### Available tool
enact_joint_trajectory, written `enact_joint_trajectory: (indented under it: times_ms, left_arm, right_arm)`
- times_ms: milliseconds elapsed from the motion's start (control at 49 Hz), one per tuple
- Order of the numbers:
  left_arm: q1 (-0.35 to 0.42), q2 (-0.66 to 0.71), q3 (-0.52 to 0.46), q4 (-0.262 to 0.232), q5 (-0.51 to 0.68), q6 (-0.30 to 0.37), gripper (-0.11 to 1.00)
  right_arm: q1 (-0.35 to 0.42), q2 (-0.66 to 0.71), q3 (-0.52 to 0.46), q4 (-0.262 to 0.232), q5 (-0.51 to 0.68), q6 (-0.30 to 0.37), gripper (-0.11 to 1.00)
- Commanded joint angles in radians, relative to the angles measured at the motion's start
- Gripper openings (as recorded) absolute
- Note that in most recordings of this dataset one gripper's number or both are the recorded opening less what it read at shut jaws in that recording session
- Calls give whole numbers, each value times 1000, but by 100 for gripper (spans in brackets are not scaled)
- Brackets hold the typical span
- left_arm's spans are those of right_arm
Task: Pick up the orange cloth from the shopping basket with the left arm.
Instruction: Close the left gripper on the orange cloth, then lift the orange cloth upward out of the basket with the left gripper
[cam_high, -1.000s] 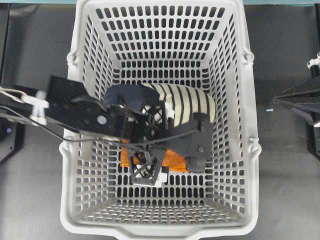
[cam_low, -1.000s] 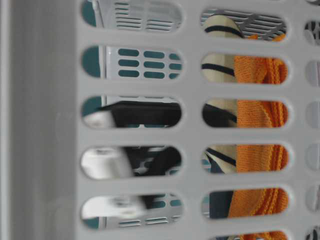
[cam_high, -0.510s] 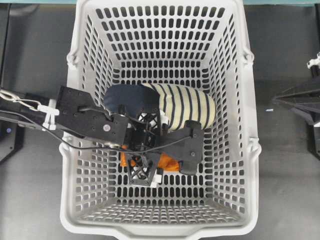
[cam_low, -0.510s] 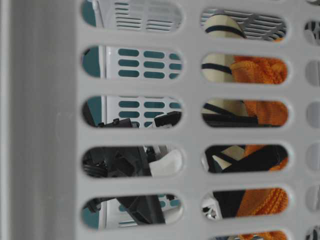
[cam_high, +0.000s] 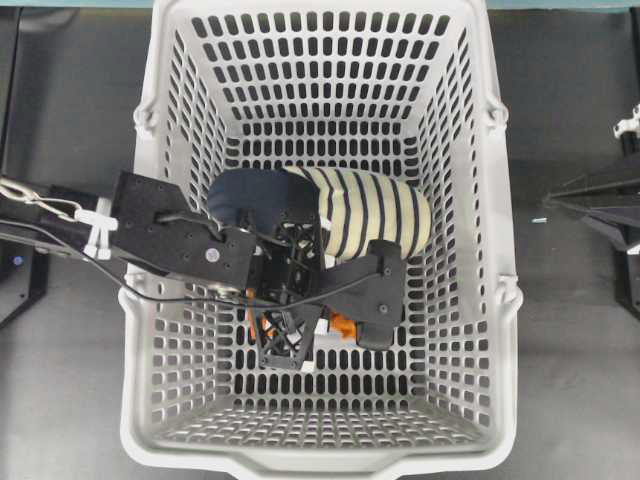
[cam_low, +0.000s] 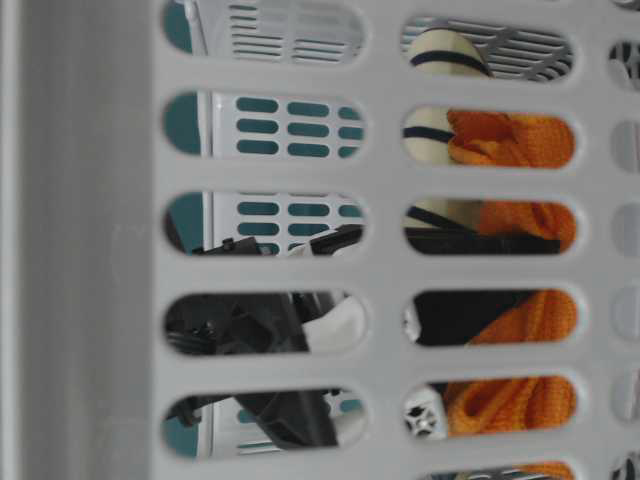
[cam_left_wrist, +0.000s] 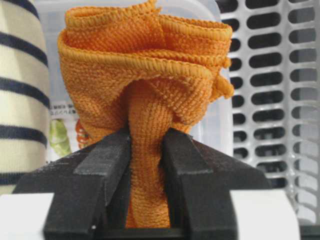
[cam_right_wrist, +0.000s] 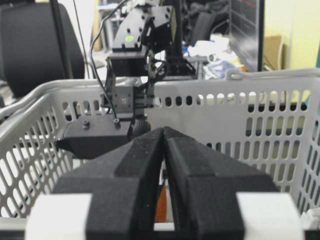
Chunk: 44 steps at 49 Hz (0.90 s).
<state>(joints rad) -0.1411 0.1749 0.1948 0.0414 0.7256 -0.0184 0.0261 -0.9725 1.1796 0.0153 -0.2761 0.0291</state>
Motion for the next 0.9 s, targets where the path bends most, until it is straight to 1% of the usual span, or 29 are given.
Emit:
enact_joint_trajectory:
  times_ms: [0, 82, 224, 326, 490, 592, 714, 877]
  left_arm:
    - [0, -44, -32, 3, 14, 3, 16]
    - [0, -67, -63, 3, 46, 3, 16]
    - [0, -103, -158, 3, 138, 3, 16]
    - [2, -117, -262, 3, 233, 9, 16]
    - [2, -120, -443, 5, 399, 49, 16]
    - [8, -115, -525, 3, 479, 61, 16]
    - [9, -100, -589, 5, 525, 63, 16]
    - [9, -89, -607, 5, 534, 63, 16]
  right_arm:
    - [2, 5, -12, 5, -3, 2, 0]
    - [0, 6, -12, 5, -3, 2, 0]
    - [2, 3, -12, 5, -3, 0, 0]
    - [2, -3, -9, 5, -3, 0, 0]
    - [2, -15, -5, 5, -3, 0, 0]
    - [0, -23, -3, 3, -3, 0, 0]
    - [2, -32, -2, 3, 5, 0, 0]
    - [0, -35, -2, 5, 23, 0, 0]
